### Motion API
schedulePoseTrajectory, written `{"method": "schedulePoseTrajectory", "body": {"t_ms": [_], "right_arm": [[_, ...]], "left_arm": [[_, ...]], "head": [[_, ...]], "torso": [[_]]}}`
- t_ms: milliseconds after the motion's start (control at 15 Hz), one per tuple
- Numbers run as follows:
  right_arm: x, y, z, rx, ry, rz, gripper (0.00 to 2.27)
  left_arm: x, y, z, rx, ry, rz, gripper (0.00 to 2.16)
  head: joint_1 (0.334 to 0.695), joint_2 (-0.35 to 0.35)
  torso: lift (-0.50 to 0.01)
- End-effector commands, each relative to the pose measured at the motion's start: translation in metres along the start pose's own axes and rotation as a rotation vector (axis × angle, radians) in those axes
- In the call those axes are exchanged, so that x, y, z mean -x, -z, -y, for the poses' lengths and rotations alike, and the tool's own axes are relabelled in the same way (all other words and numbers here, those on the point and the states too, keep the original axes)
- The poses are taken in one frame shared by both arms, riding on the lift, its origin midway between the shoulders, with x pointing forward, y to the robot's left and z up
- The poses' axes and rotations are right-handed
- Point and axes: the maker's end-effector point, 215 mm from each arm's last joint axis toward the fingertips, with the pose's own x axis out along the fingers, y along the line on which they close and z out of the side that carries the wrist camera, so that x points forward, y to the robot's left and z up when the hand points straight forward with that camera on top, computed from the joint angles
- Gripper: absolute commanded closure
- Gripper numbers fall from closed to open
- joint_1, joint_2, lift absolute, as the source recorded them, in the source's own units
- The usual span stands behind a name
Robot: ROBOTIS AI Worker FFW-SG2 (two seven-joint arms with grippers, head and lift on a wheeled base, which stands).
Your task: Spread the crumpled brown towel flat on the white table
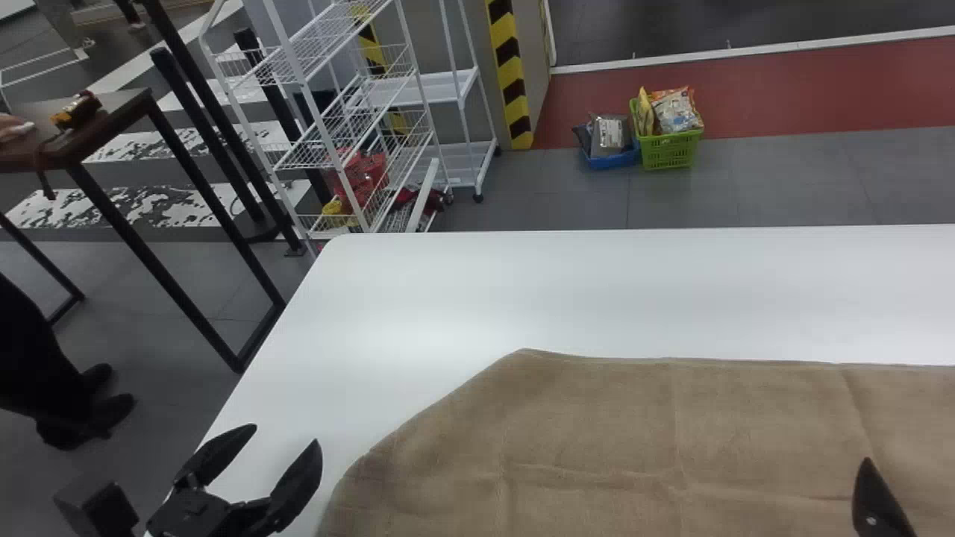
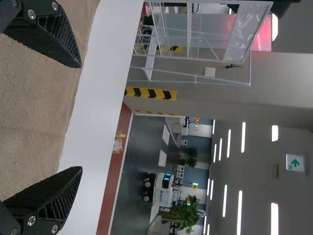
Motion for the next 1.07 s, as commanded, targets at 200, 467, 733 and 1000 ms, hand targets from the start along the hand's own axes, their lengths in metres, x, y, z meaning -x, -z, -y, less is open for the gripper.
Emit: {"method": "schedulePoseTrajectory", "body": {"t_ms": [200, 467, 733, 1000], "right_arm": [[-0.0030, 0.0047, -0.0023, -0.010, 0.005, -0.017, 0.05], [-0.0050, 0.0083, -0.0031, -0.010, 0.004, -0.030, 0.05], [-0.0054, 0.0093, -0.0004, -0.009, 0.019, -0.031, 0.05], [-0.0054, 0.0093, -0.0001, -0.009, 0.021, -0.031, 0.05]], "left_arm": [[-0.0061, 0.0012, 0.0014, 0.004, -0.023, -0.004, 0.00], [-0.0020, 0.0043, 0.0011, 0.006, -0.013, -0.010, 0.00], [-0.0033, 0.0016, 0.0047, 0.003, -0.001, -0.006, 0.00], [-0.0045, 0.0026, 0.0094, -0.004, 0.015, -0.011, 0.00]], "head": [[0.695, 0.350], [0.695, 0.350], [0.695, 0.350], [0.695, 0.350]], "torso": [[-0.123], [-0.123], [-0.123], [-0.123]]}}
